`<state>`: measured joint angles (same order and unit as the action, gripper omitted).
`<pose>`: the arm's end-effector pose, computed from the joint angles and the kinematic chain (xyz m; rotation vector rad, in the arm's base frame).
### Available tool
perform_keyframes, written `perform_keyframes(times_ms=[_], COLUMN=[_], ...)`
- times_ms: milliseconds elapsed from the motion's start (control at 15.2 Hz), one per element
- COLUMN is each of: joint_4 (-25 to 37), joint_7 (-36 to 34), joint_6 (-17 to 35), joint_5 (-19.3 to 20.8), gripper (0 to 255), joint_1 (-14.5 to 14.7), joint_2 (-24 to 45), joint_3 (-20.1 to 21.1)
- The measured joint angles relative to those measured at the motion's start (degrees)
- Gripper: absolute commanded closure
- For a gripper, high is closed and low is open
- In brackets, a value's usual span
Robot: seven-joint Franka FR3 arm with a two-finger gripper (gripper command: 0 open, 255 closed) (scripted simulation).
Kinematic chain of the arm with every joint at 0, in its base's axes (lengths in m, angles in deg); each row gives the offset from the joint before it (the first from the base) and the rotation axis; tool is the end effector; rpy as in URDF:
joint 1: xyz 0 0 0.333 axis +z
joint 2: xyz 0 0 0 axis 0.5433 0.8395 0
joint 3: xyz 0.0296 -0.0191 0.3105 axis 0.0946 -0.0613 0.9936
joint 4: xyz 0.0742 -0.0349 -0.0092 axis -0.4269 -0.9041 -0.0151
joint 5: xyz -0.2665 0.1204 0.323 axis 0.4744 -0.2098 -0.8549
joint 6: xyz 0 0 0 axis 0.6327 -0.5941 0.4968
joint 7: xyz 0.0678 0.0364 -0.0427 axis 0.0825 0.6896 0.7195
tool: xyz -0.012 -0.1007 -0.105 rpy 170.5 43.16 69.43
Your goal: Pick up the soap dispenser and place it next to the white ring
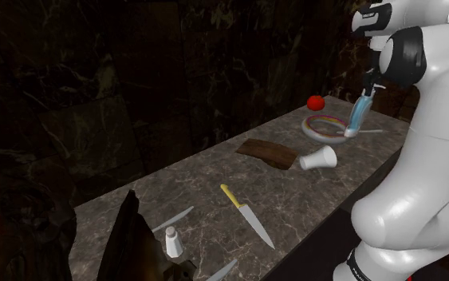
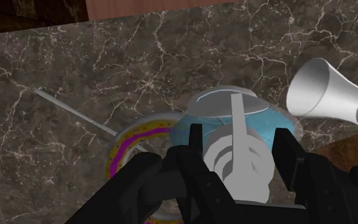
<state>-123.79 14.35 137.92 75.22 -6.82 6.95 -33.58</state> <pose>0.2919 -0.5905 0.4886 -3.1024 0.4128 0.2024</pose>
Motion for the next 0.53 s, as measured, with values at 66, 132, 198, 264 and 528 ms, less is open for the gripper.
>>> perform_keyframes(times_ms=[66, 132, 198, 264, 528], joint_4=[1.9, 3.4, 5.9, 8.3, 18.7], joint_7=[1.3, 2.8, 4.3, 5.8, 10.7], joint_6=[-0.6, -0.9, -1.7, -2.2, -5.1], joint_5=[-0.6, -1.1, -1.9, -2.7, -5.9], gripper=[255, 255, 255, 255, 255], joint_1=[-1.0, -2.1, -3.4, -4.8, -10.6], joint_2=[1.3, 2.5, 4.3, 6.2, 13.9], joint_3=[-0.4, -0.8, -1.1, -1.4, -2.0])
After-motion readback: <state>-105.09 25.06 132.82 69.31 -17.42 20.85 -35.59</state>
